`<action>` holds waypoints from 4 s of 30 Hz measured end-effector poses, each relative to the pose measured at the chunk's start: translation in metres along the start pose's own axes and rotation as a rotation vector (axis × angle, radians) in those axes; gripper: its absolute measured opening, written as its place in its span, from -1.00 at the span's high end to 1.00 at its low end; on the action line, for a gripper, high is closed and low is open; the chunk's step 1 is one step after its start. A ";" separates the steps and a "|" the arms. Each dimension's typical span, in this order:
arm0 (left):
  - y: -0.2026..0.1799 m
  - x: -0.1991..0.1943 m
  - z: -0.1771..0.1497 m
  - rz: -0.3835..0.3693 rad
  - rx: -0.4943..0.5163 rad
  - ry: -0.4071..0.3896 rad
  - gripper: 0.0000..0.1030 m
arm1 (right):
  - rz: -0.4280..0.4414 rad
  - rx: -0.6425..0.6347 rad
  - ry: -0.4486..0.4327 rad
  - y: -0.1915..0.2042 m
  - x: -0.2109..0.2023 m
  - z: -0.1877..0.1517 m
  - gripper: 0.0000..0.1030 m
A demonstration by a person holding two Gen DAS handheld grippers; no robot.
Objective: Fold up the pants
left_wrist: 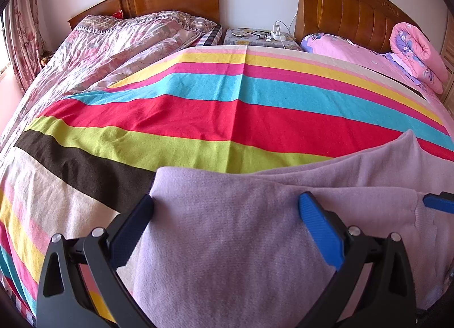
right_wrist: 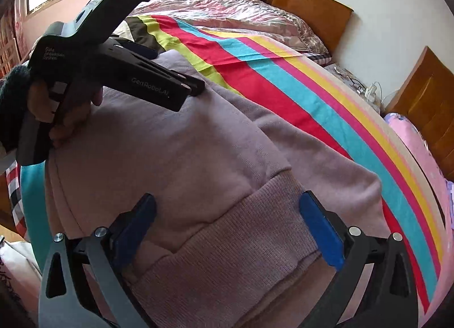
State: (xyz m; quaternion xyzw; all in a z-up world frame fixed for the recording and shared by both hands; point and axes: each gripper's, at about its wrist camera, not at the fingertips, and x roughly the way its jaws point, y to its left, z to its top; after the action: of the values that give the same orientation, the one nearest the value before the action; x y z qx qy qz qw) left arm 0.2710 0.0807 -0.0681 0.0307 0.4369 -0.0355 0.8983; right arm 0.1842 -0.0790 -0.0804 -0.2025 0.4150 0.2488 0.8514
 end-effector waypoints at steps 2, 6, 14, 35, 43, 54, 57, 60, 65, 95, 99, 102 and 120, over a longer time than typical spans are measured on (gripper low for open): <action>0.001 -0.009 -0.002 0.026 -0.008 -0.017 -0.97 | -0.039 0.038 0.000 -0.004 -0.013 -0.002 -0.89; 0.001 -0.077 -0.024 0.013 0.022 -0.169 -0.97 | -0.029 0.058 -0.123 0.003 -0.066 -0.014 -0.90; -0.005 -0.112 -0.103 -0.082 0.087 -0.102 -0.97 | -0.008 0.130 -0.076 0.018 -0.069 -0.055 -0.90; -0.021 -0.098 -0.141 -0.067 0.172 -0.046 -0.97 | -0.075 0.436 -0.081 -0.031 -0.118 -0.205 -0.92; -0.022 -0.096 -0.145 -0.059 0.182 -0.056 -0.97 | -0.165 0.498 -0.112 -0.040 -0.143 -0.245 -0.92; -0.043 -0.107 -0.125 0.056 0.266 0.051 -0.97 | -0.116 0.417 0.014 -0.038 -0.149 -0.237 -0.92; -0.063 -0.136 -0.098 -0.024 0.305 -0.044 -0.97 | -0.126 0.467 -0.036 -0.050 -0.165 -0.227 -0.92; -0.095 -0.141 -0.058 -0.133 0.325 -0.123 -0.97 | -0.190 0.493 -0.132 -0.072 -0.174 -0.205 -0.92; -0.168 -0.091 -0.016 -0.172 0.441 -0.118 -0.97 | -0.234 0.521 -0.063 -0.116 -0.136 -0.170 -0.92; -0.166 -0.020 -0.035 -0.223 0.391 -0.019 -0.97 | 0.027 1.367 -0.217 -0.159 -0.181 -0.343 -0.75; -0.165 -0.020 -0.035 -0.232 0.387 -0.014 -0.97 | 0.017 1.507 -0.300 -0.171 -0.179 -0.358 -0.55; -0.165 -0.020 -0.035 -0.239 0.386 -0.013 -0.97 | -0.006 1.531 -0.290 -0.174 -0.176 -0.359 -0.52; -0.163 -0.019 -0.032 -0.259 0.377 -0.006 -0.97 | -0.004 1.394 -0.138 -0.178 -0.154 -0.322 -0.53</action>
State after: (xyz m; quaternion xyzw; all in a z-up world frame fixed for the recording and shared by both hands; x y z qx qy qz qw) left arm 0.2197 -0.0777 -0.0762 0.1414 0.4202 -0.2316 0.8659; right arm 0.0131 -0.4374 -0.1157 0.4064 0.4224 -0.0645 0.8076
